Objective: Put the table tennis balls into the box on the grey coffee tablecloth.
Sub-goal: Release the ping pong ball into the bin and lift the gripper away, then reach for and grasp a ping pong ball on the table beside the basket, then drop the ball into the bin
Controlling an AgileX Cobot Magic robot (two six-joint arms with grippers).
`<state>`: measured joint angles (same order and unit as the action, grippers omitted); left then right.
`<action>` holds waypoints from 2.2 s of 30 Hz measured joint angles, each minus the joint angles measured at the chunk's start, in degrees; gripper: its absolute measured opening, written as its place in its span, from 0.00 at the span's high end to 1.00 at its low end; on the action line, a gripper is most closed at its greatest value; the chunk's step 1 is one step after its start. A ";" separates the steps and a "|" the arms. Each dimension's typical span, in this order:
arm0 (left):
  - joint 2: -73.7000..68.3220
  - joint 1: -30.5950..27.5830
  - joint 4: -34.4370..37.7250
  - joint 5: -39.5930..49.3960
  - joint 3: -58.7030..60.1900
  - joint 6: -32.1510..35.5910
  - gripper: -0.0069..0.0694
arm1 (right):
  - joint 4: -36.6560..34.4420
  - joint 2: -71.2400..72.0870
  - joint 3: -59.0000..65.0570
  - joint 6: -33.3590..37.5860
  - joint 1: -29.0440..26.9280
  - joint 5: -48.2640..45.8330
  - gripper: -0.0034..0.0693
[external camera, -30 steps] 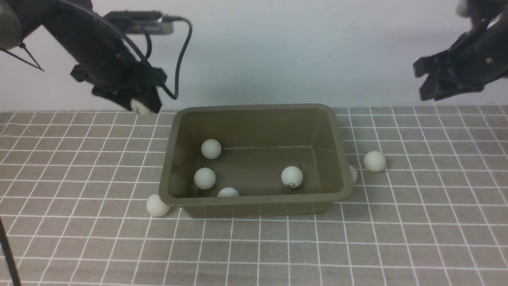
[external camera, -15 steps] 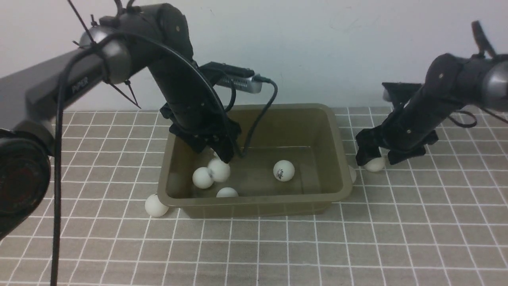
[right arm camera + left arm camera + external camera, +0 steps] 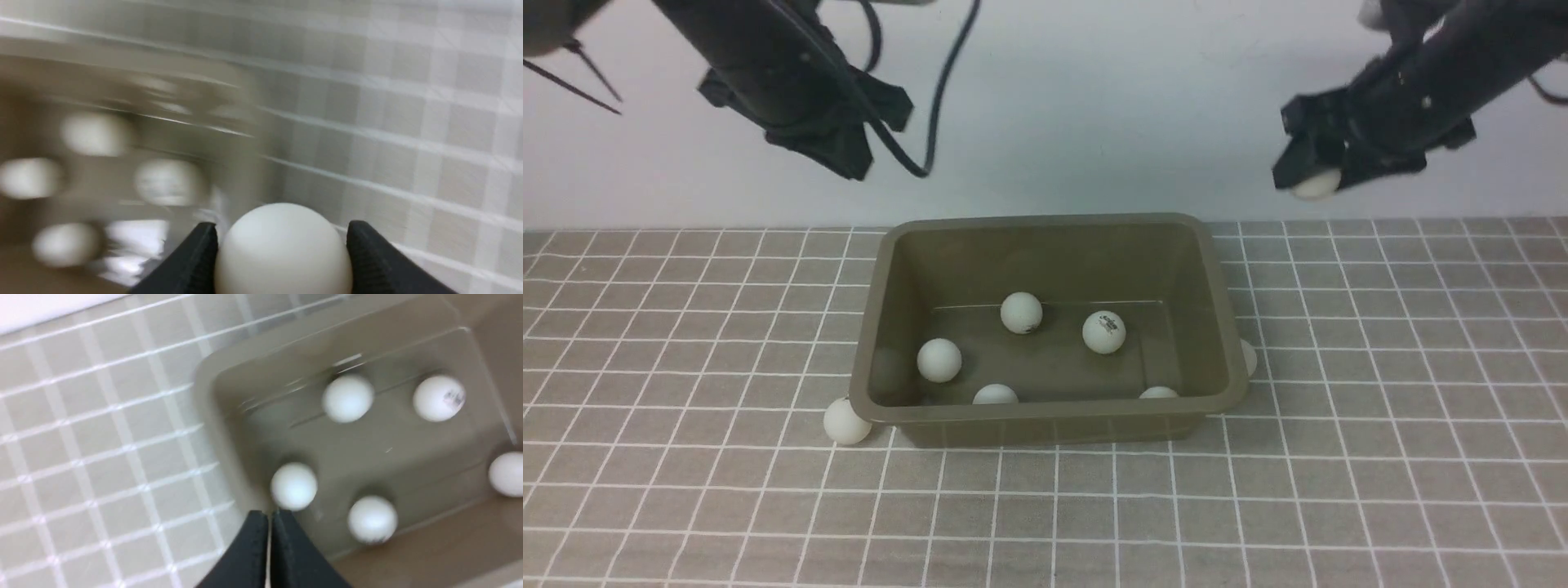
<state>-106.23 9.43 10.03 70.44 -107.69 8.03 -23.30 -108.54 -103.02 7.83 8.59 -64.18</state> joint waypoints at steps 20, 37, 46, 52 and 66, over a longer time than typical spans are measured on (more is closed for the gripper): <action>-3.70 -1.55 -1.50 -0.72 25.73 2.68 0.57 | 11.69 0.72 -0.05 4.86 7.73 3.13 0.19; -11.75 -1.49 -0.84 -13.10 25.73 4.05 0.30 | 12.27 7.77 -0.05 2.02 -1.81 4.42 0.46; -10.70 -1.54 -5.35 -9.58 22.66 1.59 0.44 | 12.45 4.90 -0.05 1.23 -1.92 -0.29 0.47; -2.31 -1.48 -3.22 -6.59 16.28 -0.90 0.44 | 12.71 -2.88 -0.05 -1.43 -4.08 -4.75 0.47; -6.96 6.89 10.40 -13.62 14.64 6.01 0.37 | 10.69 -16.71 -0.05 -2.48 -4.10 -6.29 0.27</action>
<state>-113.19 16.32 20.44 56.82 -93.05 14.04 -12.61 -125.25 -103.07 5.34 4.50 -70.46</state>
